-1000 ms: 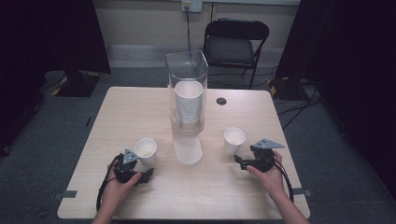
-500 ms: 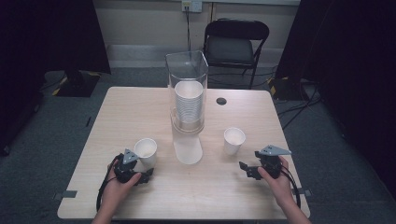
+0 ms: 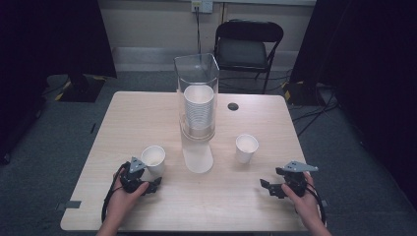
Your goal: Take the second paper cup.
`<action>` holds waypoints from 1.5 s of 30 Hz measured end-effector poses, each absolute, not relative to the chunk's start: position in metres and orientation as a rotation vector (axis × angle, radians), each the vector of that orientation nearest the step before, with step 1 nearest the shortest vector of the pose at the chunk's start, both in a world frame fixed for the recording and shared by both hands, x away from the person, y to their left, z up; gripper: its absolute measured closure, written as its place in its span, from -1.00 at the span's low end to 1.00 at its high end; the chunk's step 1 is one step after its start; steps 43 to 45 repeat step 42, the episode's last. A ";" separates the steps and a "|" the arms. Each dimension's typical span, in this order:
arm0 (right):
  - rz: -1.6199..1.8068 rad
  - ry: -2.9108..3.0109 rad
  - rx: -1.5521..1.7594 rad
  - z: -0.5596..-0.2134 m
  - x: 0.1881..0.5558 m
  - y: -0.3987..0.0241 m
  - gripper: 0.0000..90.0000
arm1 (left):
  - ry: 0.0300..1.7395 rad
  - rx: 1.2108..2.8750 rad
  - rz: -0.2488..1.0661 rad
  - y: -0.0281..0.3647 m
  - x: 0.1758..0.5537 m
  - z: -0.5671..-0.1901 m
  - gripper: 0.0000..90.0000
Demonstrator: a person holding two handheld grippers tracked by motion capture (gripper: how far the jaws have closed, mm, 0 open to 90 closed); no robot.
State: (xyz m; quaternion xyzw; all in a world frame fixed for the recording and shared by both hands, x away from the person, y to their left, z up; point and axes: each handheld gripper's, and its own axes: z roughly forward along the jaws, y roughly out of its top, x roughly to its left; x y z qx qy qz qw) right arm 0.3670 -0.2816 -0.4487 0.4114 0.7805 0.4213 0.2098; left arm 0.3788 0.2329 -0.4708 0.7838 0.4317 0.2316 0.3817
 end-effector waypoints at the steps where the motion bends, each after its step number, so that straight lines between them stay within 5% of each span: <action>1: 1.166 2.168 1.145 -0.450 0.365 -0.283 -0.68 | 1.102 2.000 0.591 0.233 0.379 -0.471 -0.74; 45: 1.060 2.057 1.147 -0.458 0.326 -0.331 -0.68 | 1.095 2.011 0.591 0.233 0.378 -0.471 -0.74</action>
